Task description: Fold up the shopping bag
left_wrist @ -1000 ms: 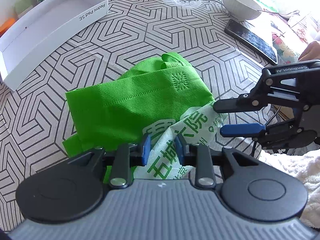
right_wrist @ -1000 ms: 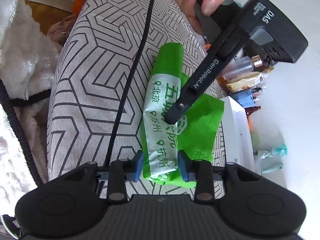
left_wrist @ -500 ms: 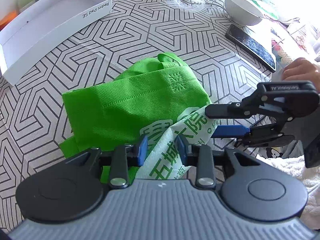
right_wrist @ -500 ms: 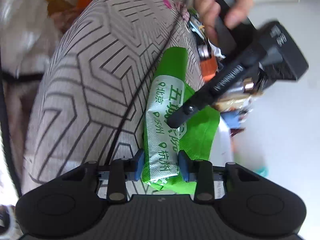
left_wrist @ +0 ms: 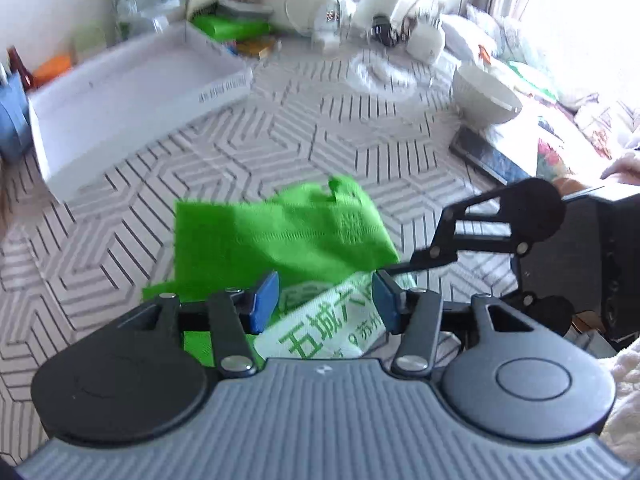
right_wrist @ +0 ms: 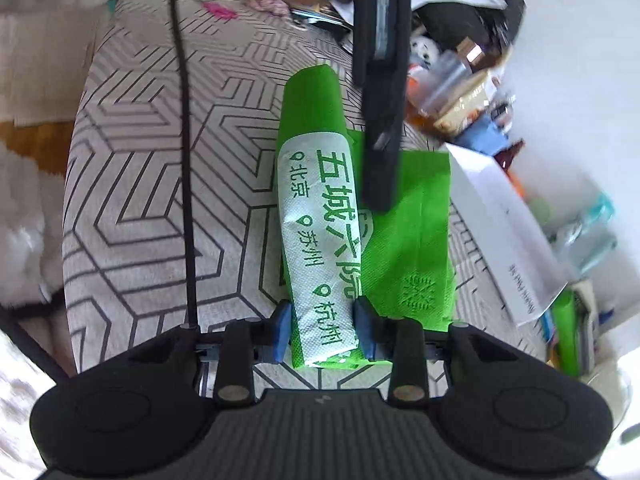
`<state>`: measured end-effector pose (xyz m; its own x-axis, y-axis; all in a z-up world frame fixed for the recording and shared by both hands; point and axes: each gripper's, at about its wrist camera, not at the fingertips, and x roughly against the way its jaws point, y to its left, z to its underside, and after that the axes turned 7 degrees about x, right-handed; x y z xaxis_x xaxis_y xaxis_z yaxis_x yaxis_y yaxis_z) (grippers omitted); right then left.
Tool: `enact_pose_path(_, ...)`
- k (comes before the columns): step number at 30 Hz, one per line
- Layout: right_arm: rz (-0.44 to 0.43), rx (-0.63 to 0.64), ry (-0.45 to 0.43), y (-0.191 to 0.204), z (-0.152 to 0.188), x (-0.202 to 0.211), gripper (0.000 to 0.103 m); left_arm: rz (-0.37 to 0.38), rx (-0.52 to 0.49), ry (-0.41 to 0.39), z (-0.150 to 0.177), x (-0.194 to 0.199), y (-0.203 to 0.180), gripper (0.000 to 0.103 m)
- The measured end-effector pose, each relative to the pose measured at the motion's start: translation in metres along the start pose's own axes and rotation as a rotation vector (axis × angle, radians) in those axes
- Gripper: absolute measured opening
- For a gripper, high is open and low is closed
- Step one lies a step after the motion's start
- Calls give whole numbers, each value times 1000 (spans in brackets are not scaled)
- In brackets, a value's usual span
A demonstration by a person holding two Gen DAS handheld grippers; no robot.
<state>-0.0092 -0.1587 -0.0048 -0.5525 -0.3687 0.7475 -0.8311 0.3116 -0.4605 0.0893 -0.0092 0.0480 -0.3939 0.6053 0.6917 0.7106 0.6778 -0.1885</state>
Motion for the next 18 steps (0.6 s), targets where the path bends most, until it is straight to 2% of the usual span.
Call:
enact_pose_path(1, -21, -33, -1, -5, 1, -1, 35, -44, -93, -90, 5, 16, -11, 55)
enact_pose_path(2, -55, -93, -1, -15, 2, -3, 35, -68, -153, -130, 9, 24, -19, 60)
enact_pose_path(3, -93, -161, -2, -25, 3, -4, 35, -94, -201, -130, 14, 28, -27, 60)
enact_pose_path(8, -253, -453, -8, -68, 20, -13, 35, -181, -391, -22, 37, 11, -55, 60)
enact_pose_path(10, -307, -565, -13, -81, 30, -16, 35, -246, -467, 33, 46, -3, -60, 59)
enact_pose_path(14, -461, -892, -40, -115, 64, -28, 35, -308, -544, 26, 50, -13, -61, 59)
enact_pose_path(18, -591, -1108, -63, -134, 95, -41, 35, -257, -521, -5, 35, -19, -53, 59)
